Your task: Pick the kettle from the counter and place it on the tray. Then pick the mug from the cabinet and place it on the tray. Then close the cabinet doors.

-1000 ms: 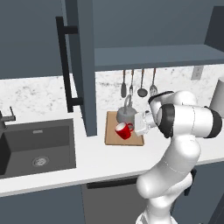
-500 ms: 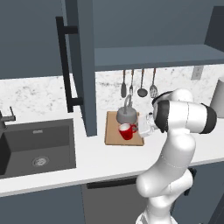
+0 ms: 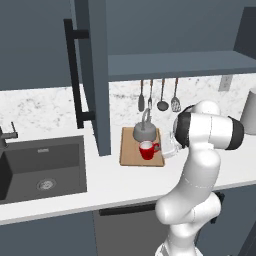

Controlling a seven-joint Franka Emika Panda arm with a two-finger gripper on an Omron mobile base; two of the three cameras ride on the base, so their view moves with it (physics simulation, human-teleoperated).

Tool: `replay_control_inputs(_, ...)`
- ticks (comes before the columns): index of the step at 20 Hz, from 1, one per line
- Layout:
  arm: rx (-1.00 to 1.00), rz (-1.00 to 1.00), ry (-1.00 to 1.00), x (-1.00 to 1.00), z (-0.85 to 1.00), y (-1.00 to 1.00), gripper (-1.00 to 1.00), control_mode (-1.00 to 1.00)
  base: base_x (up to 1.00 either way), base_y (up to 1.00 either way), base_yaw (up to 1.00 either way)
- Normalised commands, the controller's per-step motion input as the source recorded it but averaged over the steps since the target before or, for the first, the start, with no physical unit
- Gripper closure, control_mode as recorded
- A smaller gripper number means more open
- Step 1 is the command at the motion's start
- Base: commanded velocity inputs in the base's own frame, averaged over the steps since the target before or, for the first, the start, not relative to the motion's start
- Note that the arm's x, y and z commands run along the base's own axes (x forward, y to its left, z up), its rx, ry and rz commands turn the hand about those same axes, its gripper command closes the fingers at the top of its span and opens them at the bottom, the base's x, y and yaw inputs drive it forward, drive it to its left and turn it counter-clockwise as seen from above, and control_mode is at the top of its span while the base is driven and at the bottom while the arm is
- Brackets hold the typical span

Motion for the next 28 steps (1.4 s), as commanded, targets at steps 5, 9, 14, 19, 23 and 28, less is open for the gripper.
replay_control_inputs(5,-0.01,0.0,0.0,0.0,-0.04,-0.14,-1.0,-1.0,0.0,0.0,0.0)
replay_control_inputs(9,0.0,0.0,0.0,0.0,-0.01,-0.16,-1.0,-1.0,0.0,0.0,0.0)
replay_control_inputs(14,0.0,0.0,0.0,0.0,0.0,-0.15,-1.0,-1.0,0.0,0.0,0.0)
replay_control_inputs(19,-0.02,0.0,0.0,0.03,-0.03,-0.11,-1.0,-1.0,0.0,0.0,0.0)
replay_control_inputs(23,-0.02,0.01,0.0,-0.11,0.0,-0.01,-1.0,-1.0,0.0,0.0,0.0)
replay_control_inputs(28,0.0,0.0,0.0,-0.3,0.08,0.18,-1.0,-1.0,0.0,0.0,0.0)
